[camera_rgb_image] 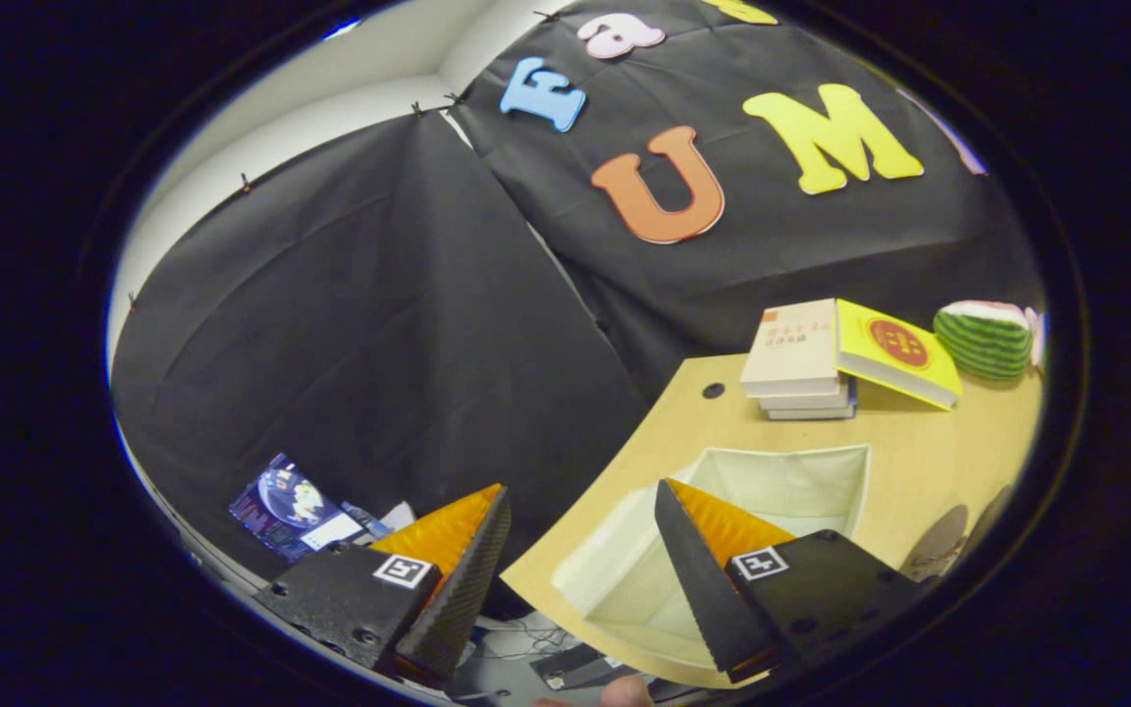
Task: Open the storage box then place both shoes into the box .Put the left shoe in first, then the right shoe, with the right side of both shoes facing outward in a uniform manner.
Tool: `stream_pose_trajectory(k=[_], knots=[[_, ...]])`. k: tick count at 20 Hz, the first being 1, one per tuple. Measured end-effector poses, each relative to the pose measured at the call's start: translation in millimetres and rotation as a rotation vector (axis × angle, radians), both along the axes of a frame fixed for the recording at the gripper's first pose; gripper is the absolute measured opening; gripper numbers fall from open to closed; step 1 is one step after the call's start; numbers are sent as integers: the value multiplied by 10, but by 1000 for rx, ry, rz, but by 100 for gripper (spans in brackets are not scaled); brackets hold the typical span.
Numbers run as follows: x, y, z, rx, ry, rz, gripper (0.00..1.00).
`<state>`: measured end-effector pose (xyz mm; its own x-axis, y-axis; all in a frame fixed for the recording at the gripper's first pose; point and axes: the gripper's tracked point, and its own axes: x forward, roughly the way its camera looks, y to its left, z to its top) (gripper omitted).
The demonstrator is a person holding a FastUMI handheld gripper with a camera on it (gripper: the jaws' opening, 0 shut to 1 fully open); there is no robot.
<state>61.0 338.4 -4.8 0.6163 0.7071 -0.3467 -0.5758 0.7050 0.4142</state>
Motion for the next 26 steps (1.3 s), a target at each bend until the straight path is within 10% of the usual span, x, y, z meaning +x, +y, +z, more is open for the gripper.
stream_pose_trajectory(k=[14, 26], knots=[[66, -1935, 101, -154, -199, -362, 100], [-8, -3028, -1004, -309, 93, -443, 100]])
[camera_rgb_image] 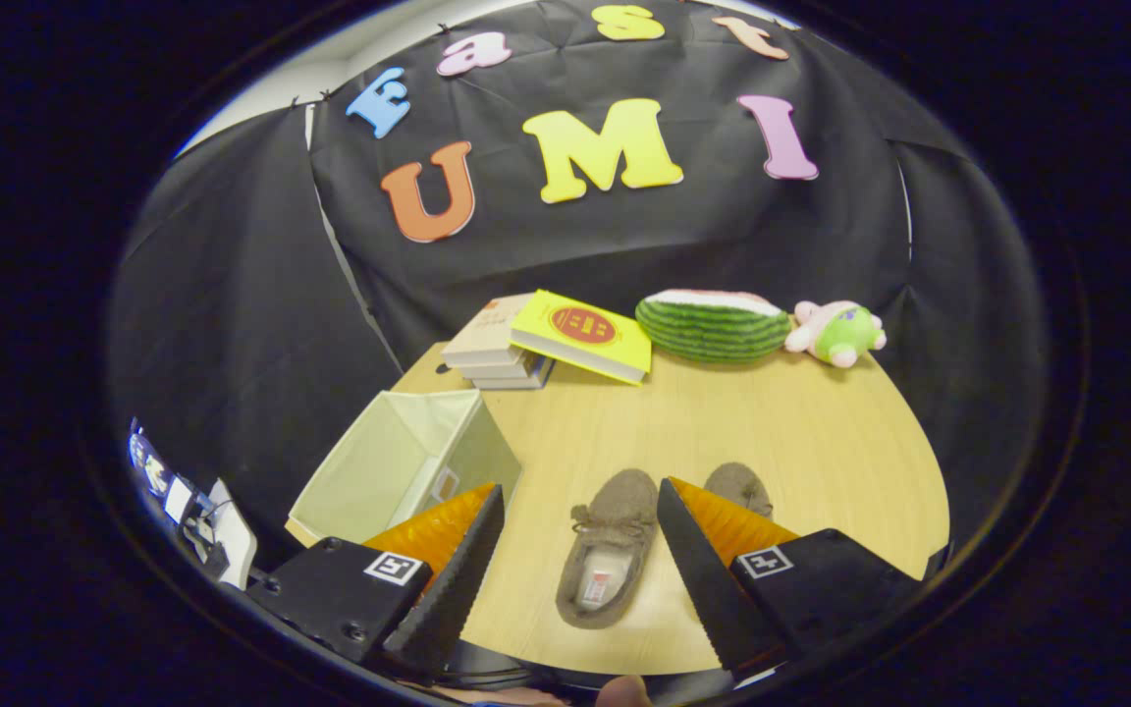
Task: Open the storage box then place both shoes into the box .Put the left shoe in first, then the right shoe, with the right side of both shoes facing outward in a uniform manner.
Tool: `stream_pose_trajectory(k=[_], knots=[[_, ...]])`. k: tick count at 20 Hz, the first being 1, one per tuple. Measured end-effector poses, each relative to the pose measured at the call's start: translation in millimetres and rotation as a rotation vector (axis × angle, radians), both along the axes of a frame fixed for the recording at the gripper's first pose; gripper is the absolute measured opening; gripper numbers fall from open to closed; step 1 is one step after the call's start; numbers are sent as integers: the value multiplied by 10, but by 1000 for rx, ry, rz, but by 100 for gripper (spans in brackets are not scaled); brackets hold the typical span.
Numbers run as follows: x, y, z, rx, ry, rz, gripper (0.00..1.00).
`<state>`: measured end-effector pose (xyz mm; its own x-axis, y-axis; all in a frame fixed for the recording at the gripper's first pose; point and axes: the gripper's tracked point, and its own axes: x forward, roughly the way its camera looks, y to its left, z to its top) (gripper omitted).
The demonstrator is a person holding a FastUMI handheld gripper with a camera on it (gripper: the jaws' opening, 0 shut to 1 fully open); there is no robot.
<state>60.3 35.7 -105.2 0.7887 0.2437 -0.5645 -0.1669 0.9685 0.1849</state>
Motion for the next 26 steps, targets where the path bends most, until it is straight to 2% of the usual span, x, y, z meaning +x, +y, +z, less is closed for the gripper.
stream_pose_trajectory(k=[4, 10, 16, 20, 23, 25, 26], knots=[[0, -108, -435, -18, 115, 5, 100], [-7, -228, -1005, 24, 290, -20, 100], [42, -260, -1431, 13, 409, -6, 99], [106, -230, -1617, 44, 494, -2, 81], [209, -259, -1674, 44, 508, -21, 56], [209, -186, -1727, 91, 550, -28, 45], [202, -167, -1768, 113, 575, -37, 44]])
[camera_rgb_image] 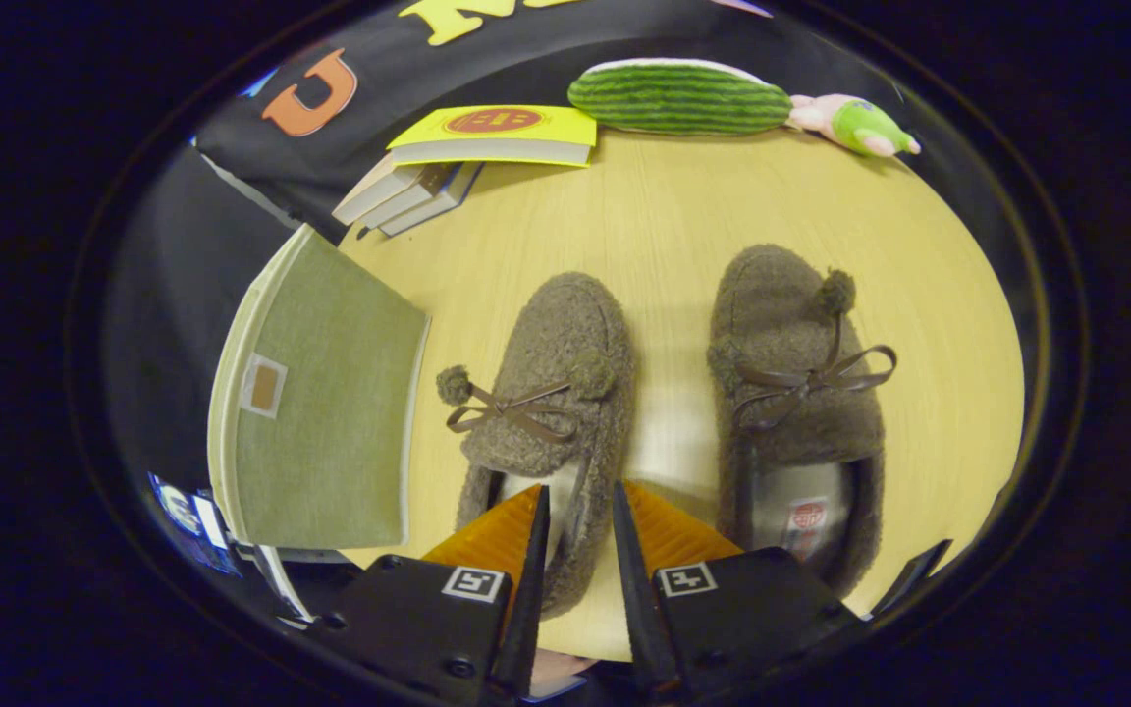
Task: Open the storage box then place both shoes into the box .Put the left shoe in first, then the right shoe, with the right side of both shoes facing outward in a uniform manner.
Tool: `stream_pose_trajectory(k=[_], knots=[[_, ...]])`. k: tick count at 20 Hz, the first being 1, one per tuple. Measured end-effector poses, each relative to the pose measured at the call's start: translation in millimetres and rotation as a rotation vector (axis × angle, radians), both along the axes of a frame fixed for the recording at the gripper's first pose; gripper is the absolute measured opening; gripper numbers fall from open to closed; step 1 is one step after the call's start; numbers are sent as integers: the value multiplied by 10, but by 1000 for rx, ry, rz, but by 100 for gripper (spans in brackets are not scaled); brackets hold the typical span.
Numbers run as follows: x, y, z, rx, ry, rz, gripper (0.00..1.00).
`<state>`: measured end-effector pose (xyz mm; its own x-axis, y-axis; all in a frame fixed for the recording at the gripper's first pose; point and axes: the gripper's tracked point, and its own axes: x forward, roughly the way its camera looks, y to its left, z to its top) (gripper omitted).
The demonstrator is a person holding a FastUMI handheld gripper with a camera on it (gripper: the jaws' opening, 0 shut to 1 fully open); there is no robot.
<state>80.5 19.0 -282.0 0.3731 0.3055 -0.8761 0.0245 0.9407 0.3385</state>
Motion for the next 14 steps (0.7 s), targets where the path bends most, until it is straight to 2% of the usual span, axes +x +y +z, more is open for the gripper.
stream_pose_trajectory(k=[2, 4, 5, 8, 14], knots=[[13, 0, -60, 8, 32, -19, 40], [16, -60, -42, 4, 38, -43, 31], [-6, -47, 13, 31, 47, -58, 23], [-72, 98, 205, 166, 83, -114, 8], [-204, 285, 860, 253, 5, -161, 7]])
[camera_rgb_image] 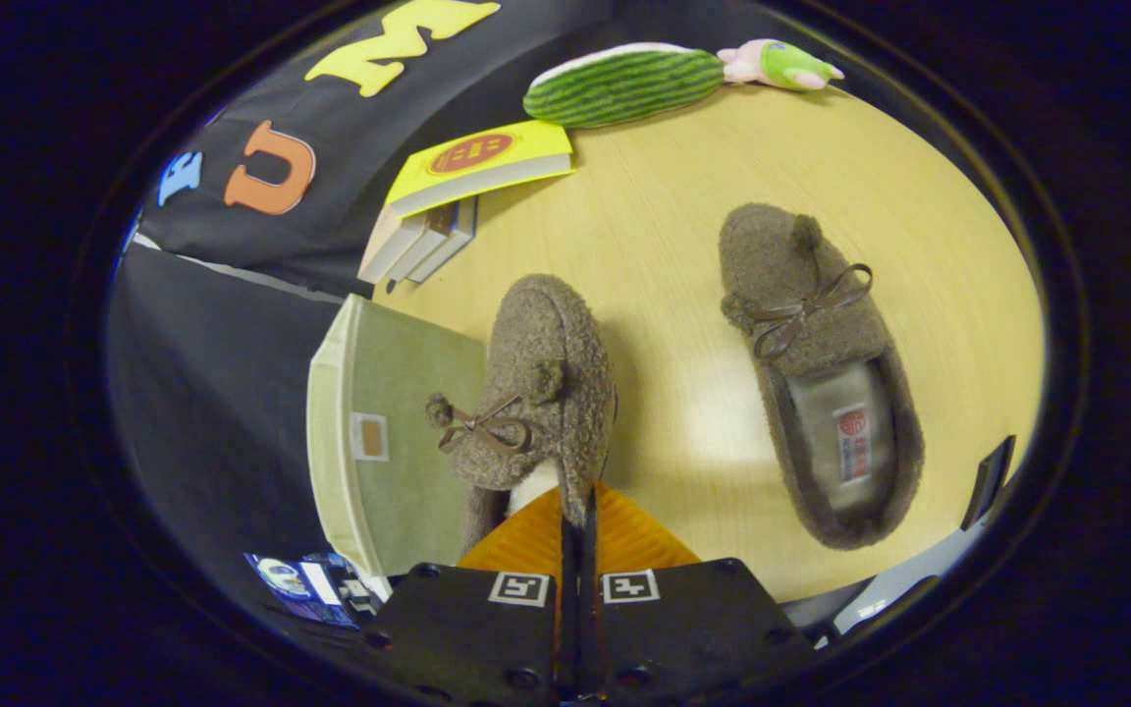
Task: Open the storage box then place both shoes into the box .Put the left shoe in first, then the right shoe, with the right side of both shoes facing outward in a uniform manner.
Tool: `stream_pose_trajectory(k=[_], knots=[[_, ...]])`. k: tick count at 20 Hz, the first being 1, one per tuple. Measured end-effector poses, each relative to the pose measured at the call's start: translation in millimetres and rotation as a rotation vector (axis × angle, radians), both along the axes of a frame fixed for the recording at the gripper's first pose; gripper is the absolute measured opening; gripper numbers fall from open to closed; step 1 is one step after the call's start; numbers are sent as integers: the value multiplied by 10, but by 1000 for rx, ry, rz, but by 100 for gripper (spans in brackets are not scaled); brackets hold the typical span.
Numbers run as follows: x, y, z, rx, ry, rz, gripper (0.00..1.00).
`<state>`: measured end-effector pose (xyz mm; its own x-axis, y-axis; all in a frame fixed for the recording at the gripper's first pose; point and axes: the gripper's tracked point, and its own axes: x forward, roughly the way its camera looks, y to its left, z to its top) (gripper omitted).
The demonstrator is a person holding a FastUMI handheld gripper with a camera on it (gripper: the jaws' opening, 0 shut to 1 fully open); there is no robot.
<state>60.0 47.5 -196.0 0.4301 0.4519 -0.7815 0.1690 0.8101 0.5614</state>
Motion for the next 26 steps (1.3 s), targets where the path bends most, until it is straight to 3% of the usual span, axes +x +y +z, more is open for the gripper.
stream_pose_trajectory(k=[7, 12, 18, 21, 26], knots=[[-45, 773, 1239, 39, -234, 44, 6], [102, 1457, 1644, 70, -296, 71, 6], [252, 2112, 1419, 115, -247, 59, 6], [348, 2292, 1115, 102, -207, 40, 6], [339, 2544, 533, 47, -82, 79, 6]])
